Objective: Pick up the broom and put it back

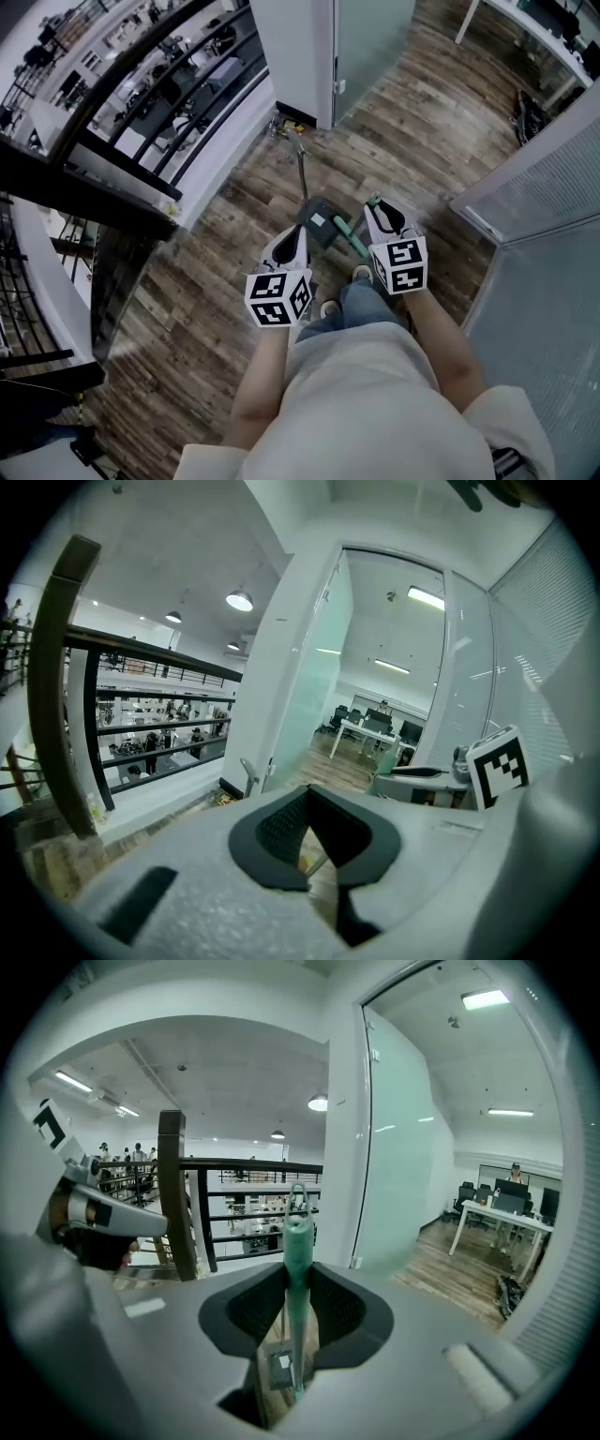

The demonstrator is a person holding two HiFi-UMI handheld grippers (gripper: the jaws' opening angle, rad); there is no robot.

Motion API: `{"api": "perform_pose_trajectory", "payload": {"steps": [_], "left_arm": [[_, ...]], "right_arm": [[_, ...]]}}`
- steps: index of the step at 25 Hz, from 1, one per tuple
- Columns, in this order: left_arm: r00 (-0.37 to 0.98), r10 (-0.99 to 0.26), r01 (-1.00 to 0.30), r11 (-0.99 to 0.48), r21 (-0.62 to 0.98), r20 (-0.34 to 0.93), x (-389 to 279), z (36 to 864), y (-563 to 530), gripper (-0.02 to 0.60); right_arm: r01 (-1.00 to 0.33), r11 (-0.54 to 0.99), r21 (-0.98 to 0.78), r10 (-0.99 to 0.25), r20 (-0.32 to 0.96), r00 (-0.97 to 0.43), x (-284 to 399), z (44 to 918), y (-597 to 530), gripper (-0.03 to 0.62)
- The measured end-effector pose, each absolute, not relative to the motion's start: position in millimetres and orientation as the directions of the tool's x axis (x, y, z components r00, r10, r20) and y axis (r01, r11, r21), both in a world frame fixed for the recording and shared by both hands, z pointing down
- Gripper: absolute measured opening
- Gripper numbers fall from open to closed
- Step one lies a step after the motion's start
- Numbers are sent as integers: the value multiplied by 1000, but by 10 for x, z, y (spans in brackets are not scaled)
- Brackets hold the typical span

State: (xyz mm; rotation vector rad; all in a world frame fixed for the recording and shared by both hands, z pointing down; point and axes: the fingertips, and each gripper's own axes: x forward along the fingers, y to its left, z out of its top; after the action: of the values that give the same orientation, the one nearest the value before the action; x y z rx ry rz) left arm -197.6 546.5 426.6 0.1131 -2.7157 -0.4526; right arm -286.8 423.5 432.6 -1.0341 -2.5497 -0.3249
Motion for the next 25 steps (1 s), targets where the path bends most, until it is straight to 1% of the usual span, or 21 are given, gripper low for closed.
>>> {"api": "perform_pose_trajectory", "payload": {"steps": [10,25], "left_arm": [[-921,-167,-43,941,335,353,-1879,4240,5325,6],[-936,-127,-16,947,321,329,-1990,4077,5228,5]], "right_arm": [[729,684,22,662,400,-633,-2618,4112,4193,94],[806,591,33,745,361,-561,-2468,3840,4322,94]]}}
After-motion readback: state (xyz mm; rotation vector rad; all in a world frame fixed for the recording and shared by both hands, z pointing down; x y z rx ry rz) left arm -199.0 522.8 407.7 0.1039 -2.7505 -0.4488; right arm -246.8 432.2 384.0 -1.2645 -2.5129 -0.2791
